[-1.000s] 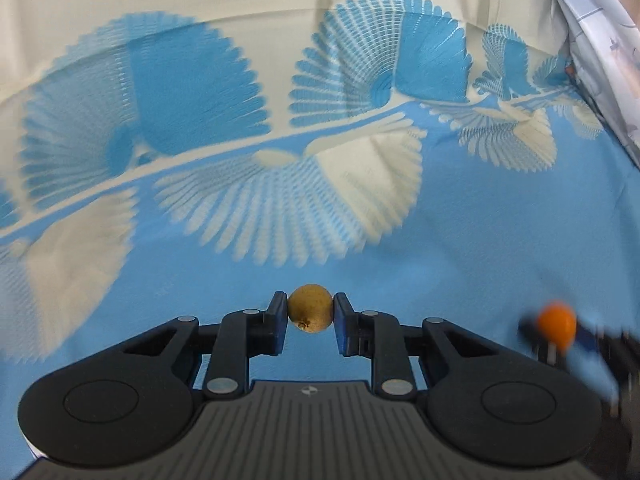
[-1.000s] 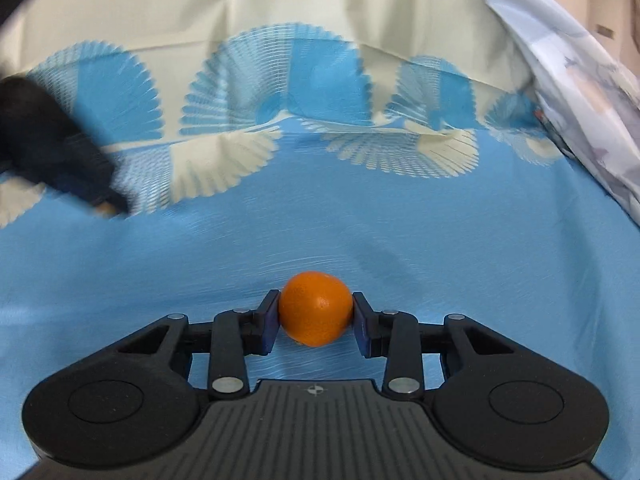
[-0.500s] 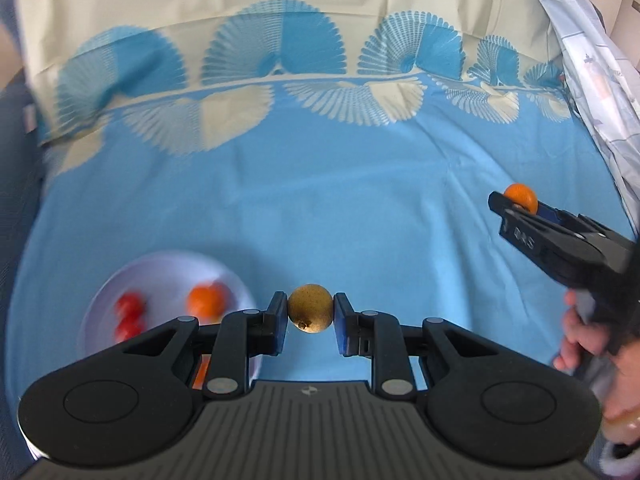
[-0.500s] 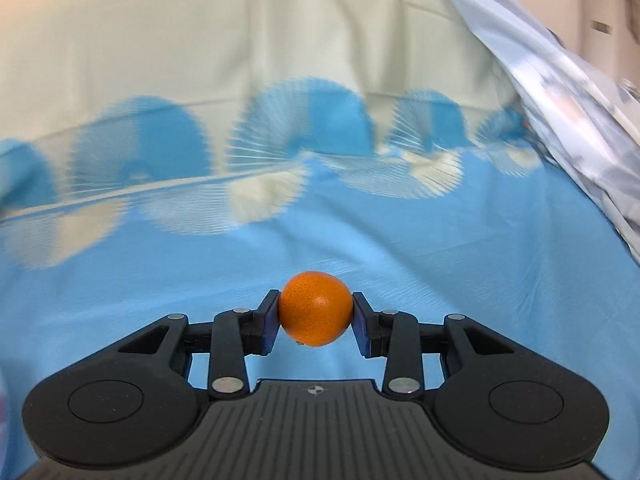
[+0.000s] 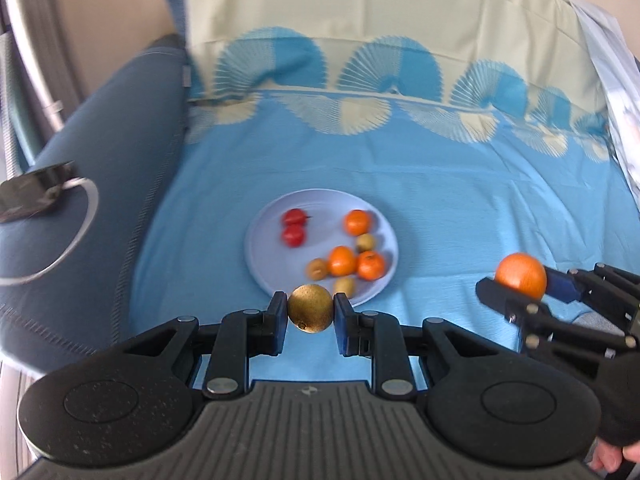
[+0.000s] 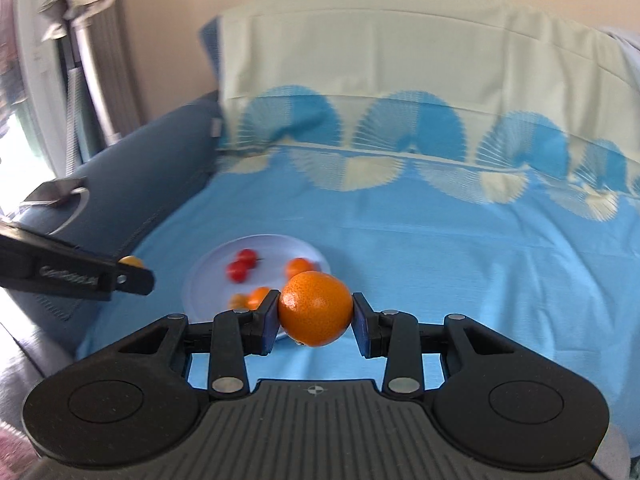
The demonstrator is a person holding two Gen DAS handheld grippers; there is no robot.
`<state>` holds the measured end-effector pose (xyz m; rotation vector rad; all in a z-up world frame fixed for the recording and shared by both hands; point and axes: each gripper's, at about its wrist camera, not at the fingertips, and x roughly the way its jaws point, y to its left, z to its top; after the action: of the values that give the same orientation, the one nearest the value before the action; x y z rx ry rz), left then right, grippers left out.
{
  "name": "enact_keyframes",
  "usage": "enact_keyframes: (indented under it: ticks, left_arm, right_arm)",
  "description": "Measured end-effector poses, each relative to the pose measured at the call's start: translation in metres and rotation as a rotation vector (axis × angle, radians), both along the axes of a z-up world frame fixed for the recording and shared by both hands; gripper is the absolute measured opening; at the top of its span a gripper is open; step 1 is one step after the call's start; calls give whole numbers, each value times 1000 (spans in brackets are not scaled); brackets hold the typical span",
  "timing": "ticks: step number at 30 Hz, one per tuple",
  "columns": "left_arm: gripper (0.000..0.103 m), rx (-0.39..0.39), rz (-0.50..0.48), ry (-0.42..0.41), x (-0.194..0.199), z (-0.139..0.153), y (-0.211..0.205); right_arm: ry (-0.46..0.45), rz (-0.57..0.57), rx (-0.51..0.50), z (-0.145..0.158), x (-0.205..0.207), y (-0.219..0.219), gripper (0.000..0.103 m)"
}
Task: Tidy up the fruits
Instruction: 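Carry the tan fruit and large orange over the plate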
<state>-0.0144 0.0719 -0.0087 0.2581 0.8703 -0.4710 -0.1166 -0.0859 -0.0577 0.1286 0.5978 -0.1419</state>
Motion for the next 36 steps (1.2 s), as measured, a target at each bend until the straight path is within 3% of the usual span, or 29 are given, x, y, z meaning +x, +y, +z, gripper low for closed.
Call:
enact_keyframes:
  ticks: [9, 23, 36]
  left_arm:
    - [27, -56, 118, -28, -23, 15, 56]
    - [27, -93, 131, -68, -50, 29, 71]
    - [27, -89, 122, -69, -51, 30, 70]
  right_arm:
    - [-49, 230, -154, 27, -28, 74, 39]
    - [-98, 189, -170, 38, -57, 77, 39]
    - [-105, 177, -162, 36, -56, 76, 39]
